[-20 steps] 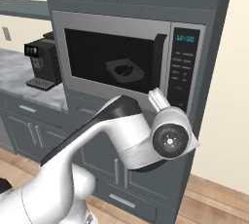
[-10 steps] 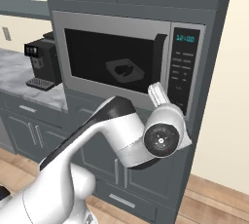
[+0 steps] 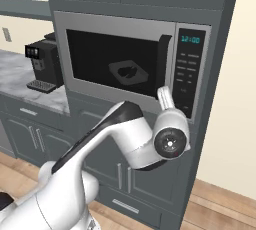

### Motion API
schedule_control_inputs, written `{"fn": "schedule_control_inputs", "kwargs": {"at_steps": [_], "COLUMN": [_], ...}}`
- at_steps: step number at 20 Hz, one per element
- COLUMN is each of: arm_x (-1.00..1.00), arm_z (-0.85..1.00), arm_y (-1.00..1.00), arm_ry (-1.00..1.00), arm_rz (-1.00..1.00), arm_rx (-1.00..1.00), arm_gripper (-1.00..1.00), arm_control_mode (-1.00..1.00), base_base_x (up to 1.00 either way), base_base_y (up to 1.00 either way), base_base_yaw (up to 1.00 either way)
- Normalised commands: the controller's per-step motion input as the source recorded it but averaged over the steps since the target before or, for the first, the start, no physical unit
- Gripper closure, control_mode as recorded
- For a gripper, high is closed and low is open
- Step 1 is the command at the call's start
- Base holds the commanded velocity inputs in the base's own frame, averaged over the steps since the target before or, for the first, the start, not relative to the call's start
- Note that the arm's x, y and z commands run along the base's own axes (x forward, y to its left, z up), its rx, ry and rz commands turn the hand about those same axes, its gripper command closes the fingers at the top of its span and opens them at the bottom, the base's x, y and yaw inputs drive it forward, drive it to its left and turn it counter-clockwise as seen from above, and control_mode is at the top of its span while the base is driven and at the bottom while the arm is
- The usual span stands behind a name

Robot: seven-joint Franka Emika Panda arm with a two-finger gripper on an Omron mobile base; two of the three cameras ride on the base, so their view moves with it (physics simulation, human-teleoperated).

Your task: Place the tupperware containing the fish and eggplant meal in the microwave. Close the microwave door and press the start button to reheat the meal.

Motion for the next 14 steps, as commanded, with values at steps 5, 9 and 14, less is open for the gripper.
{"fn": "schedule_control_inputs", "kwargs": {"at_steps": [5,9,14], "arm_x": [0.23,0.23,0.22], "arm_z": [-0.19,-0.15,-0.15], "arm_y": [0.00,0.00,0.00], "arm_ry": [0.00,0.00,0.00], "arm_rz": [0.00,0.00,0.00], "arm_rx": [0.23,0.23,0.20], "arm_gripper": [1.00,1.00,1.00], "arm_control_mode": [-1.00,-1.00,-1.00], "base_base_x": [0.00,0.00,0.00], "base_base_y": [0.00,0.00,0.00], "base_base_yaw": [0.00,0.00,0.00]}}
